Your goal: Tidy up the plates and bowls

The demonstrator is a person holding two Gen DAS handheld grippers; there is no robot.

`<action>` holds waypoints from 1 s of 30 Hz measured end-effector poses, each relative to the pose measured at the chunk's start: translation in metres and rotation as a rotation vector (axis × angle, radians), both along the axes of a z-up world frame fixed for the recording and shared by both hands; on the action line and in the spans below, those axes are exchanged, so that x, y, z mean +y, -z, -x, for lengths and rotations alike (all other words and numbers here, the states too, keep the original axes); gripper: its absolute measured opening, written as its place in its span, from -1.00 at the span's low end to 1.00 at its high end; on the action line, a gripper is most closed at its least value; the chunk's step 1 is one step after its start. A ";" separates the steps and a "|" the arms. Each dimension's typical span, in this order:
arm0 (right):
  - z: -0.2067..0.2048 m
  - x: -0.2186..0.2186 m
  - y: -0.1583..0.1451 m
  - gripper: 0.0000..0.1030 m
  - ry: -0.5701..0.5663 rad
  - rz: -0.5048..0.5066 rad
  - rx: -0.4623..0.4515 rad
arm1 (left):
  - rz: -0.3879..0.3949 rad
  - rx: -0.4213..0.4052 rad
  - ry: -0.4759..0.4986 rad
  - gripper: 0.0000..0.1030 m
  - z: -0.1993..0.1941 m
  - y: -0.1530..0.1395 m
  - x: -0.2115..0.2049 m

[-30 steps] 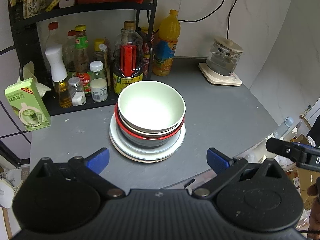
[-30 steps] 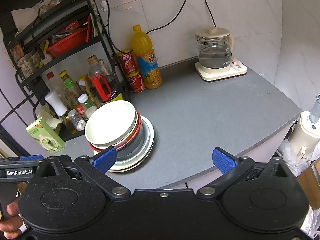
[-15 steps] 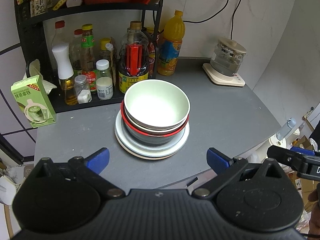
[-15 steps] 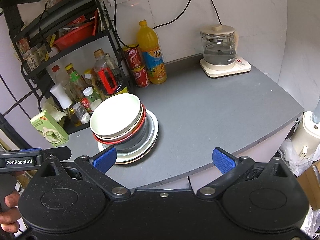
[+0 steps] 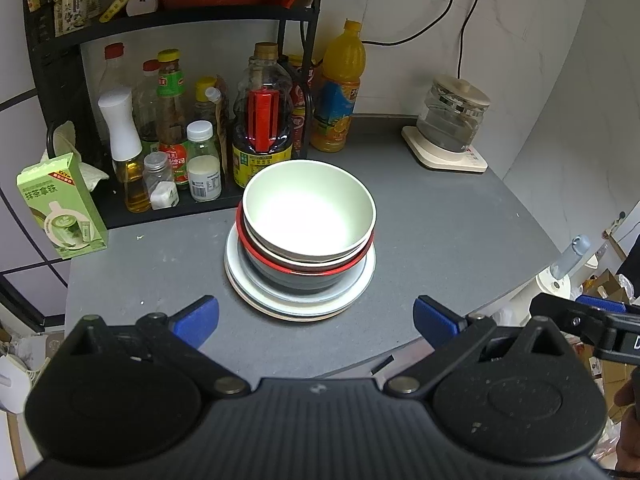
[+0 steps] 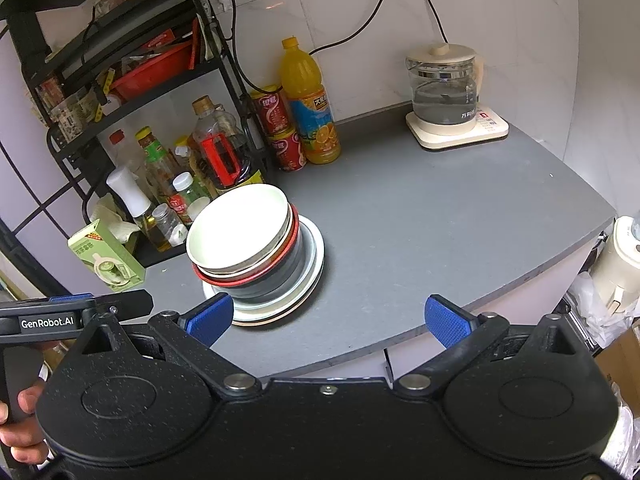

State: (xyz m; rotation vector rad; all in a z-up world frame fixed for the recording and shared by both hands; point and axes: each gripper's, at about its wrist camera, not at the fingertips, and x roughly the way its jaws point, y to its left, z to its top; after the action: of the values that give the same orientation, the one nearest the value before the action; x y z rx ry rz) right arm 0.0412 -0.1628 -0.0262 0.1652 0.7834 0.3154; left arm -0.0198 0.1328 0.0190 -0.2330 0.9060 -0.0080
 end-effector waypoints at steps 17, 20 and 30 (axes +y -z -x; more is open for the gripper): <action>-0.004 0.000 0.000 1.00 0.011 0.003 0.002 | 0.002 0.001 0.012 0.99 -0.007 0.002 -0.004; -0.005 -0.001 0.001 1.00 0.015 0.005 0.003 | 0.001 0.002 0.016 0.99 -0.008 0.003 -0.005; -0.002 -0.004 0.002 1.00 0.022 0.004 0.004 | 0.003 0.005 0.018 0.99 -0.008 0.003 -0.008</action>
State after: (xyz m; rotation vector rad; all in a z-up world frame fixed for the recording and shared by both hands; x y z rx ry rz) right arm 0.0433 -0.1668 -0.0284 0.1706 0.7854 0.2924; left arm -0.0121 0.1251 0.0159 -0.2275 0.9128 -0.0253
